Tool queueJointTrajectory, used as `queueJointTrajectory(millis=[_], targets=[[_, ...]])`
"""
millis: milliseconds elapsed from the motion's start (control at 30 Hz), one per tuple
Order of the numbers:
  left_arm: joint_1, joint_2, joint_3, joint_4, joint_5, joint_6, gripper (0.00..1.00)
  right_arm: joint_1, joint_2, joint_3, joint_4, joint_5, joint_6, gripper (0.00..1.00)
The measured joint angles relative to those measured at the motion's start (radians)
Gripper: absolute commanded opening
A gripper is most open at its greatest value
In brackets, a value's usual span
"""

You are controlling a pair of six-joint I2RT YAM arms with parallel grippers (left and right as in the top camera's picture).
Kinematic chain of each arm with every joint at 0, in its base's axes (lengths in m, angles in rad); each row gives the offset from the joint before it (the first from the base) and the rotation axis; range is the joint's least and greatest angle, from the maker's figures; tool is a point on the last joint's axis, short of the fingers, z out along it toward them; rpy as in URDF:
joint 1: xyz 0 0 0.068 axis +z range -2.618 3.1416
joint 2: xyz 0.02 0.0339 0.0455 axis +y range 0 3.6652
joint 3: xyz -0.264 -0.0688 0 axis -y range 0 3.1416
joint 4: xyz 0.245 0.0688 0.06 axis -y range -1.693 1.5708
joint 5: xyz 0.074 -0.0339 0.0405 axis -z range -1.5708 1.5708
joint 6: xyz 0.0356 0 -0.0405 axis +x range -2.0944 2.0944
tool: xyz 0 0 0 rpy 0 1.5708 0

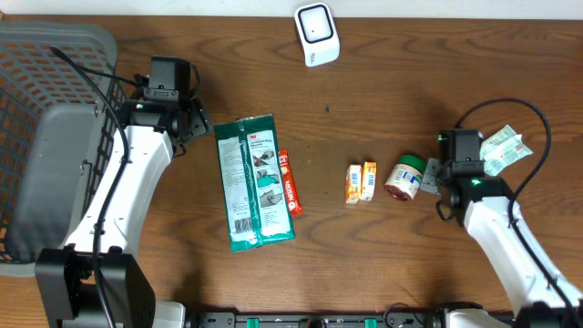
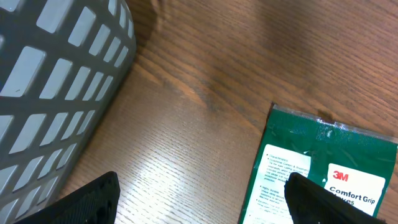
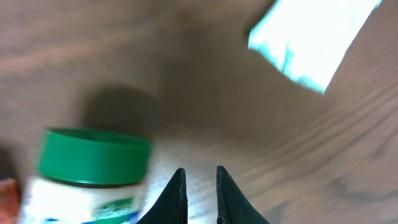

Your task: Scan the item barcode

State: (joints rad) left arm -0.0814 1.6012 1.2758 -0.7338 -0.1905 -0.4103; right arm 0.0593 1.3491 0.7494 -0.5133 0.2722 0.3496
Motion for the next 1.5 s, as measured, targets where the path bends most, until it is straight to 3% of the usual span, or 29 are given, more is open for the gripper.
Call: queueJointTrajectory(millis=[333,733,800,833,933,1100,1367,1500], targets=[[0.000,0.000,0.000,0.000,0.000,0.000,0.85,-0.058,0.158,-0.009,0.166,-0.204,-0.006,0.13],[0.000,0.000,0.000,0.000,0.000,0.000,0.85,-0.058,0.179,-0.010,0.327,-0.277,-0.102,0.13],[0.000,0.000,0.000,0.000,0.000,0.000,0.85,-0.058,0.179,-0.010,0.337,-0.277,-0.106,0.22],[0.000,0.000,0.000,0.000,0.000,0.000,0.85,-0.058,0.179,-0.010,0.352,-0.279,-0.122,0.31],[0.000,0.000,0.000,0.000,0.000,0.000,0.85,-0.058,0.177,-0.009,0.348,-0.280,-0.153,0.43],[0.000,0.000,0.000,0.000,0.000,0.000,0.85,-0.058,0.133,0.084,0.147,-0.284,-0.239,0.56],[0.000,0.000,0.000,0.000,0.000,0.000,0.85,-0.038,0.063,0.523,-0.305,-0.341,-0.367,0.64],[0.000,0.000,0.000,0.000,0.000,0.000,0.85,0.029,0.060,0.628,-0.444,-0.366,-0.421,0.68]])
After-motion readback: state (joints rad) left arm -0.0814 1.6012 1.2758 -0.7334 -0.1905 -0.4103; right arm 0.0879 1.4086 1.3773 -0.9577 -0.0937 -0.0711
